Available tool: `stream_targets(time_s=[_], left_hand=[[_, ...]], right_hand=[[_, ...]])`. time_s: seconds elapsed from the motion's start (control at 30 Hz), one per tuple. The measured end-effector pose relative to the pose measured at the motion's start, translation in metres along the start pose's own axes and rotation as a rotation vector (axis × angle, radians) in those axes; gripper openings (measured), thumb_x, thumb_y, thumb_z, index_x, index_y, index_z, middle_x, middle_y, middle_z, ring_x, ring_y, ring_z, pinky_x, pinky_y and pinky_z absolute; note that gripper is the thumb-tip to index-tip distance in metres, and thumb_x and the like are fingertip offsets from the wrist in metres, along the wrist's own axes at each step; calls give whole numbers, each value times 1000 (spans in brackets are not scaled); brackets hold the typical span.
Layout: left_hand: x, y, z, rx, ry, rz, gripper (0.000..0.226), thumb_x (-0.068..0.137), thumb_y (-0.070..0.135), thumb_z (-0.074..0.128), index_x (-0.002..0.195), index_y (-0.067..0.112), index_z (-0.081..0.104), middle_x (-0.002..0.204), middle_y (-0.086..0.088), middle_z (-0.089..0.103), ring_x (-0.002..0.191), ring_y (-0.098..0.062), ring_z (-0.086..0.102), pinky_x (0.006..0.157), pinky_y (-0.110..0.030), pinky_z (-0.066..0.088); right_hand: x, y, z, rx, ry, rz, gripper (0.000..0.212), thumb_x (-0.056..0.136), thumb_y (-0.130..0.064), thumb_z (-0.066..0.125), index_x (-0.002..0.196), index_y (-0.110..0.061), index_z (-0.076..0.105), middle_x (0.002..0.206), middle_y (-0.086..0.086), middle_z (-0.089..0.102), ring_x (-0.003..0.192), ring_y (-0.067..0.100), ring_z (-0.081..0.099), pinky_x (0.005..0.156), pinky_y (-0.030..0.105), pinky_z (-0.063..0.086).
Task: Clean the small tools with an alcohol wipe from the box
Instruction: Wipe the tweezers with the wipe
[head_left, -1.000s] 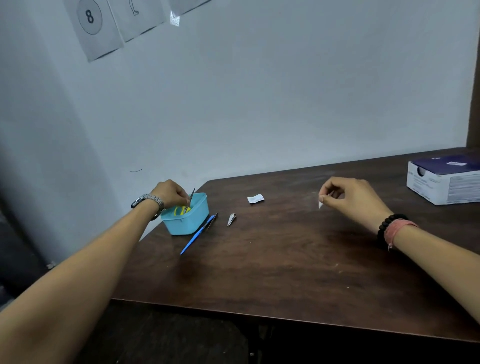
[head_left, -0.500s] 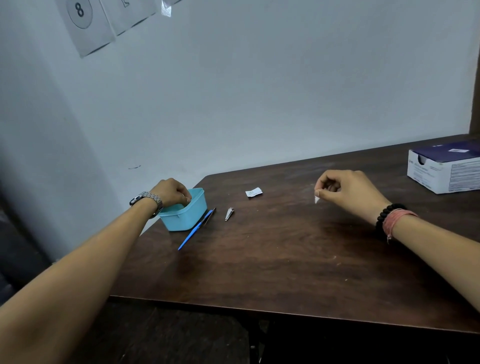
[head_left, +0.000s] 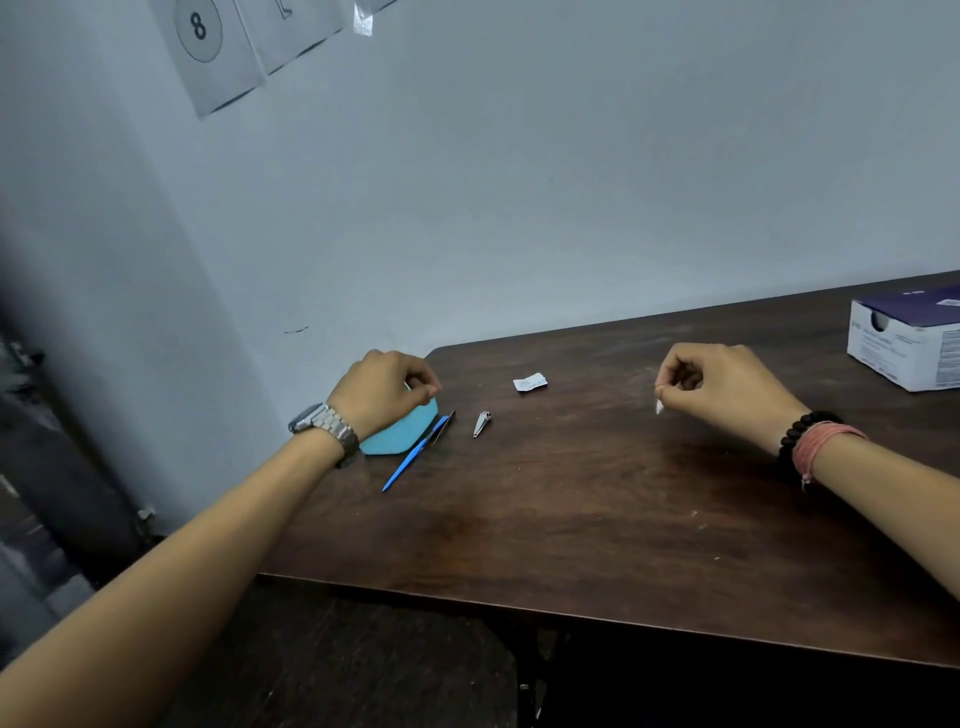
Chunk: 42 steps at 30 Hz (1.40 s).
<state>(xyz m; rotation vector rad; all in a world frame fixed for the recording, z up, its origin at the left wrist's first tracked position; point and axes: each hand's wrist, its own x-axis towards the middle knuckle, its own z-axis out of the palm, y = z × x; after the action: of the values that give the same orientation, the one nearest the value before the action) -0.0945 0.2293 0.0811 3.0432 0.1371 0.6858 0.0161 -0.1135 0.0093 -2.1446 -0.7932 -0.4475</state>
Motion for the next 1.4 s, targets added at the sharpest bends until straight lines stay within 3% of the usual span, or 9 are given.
stream_targets(time_s=[0.13, 0.4, 0.63, 0.93, 1.1, 1.23, 1.4], left_hand=[[-20, -1, 13, 112, -47, -54, 11, 87, 29, 61, 89, 32, 71, 88, 11, 70, 87, -15, 63, 78, -31, 50], [-41, -9, 44, 199, -43, -165, 11, 90, 27, 58, 94, 29, 68, 96, 5, 70, 92, -20, 63, 75, -32, 49], [-32, 0, 61, 181, -82, -115, 17, 91, 24, 57, 103, 27, 68, 106, 0, 68, 101, -24, 63, 83, -37, 52], [6, 24, 71, 309, -90, -128, 21, 93, 14, 51, 108, 9, 64, 110, -18, 62, 102, -39, 59, 79, -41, 48], [16, 27, 81, 385, -133, -158, 22, 92, 5, 51, 112, 7, 62, 113, -18, 60, 103, -37, 60, 80, -40, 50], [22, 22, 87, 328, -108, -166, 21, 90, 4, 52, 107, 8, 64, 109, -17, 63, 100, -35, 61, 78, -40, 50], [26, 22, 87, 174, -92, -240, 29, 88, 4, 52, 114, 6, 63, 114, -17, 64, 108, -35, 58, 87, -40, 47]], right_hand=[[-1, -2, 0, 2, -15, 4, 14, 80, -10, 66, 70, -20, 64, 65, -13, 70, 69, -7, 61, 60, 8, 45], [-1, -1, -1, 2, -31, 15, 13, 80, -12, 65, 71, -22, 64, 66, -13, 71, 68, -1, 62, 66, 21, 51], [-2, -1, -1, 7, -40, 16, 13, 80, -13, 65, 71, -22, 64, 66, -13, 71, 69, 3, 64, 69, 26, 53], [-1, 0, 0, -4, -46, 18, 12, 80, -13, 65, 72, -22, 64, 66, -13, 71, 68, 2, 63, 69, 27, 54], [0, 0, -1, -11, -31, 19, 11, 80, -14, 66, 72, -22, 65, 66, -13, 70, 68, 2, 63, 67, 25, 52], [0, 1, -1, -3, -29, 11, 12, 79, -14, 65, 72, -23, 65, 64, -14, 70, 68, 1, 63, 67, 24, 52], [2, 3, 0, 18, -27, 4, 13, 81, -13, 65, 73, -23, 66, 67, -13, 70, 69, -1, 62, 65, 17, 50]])
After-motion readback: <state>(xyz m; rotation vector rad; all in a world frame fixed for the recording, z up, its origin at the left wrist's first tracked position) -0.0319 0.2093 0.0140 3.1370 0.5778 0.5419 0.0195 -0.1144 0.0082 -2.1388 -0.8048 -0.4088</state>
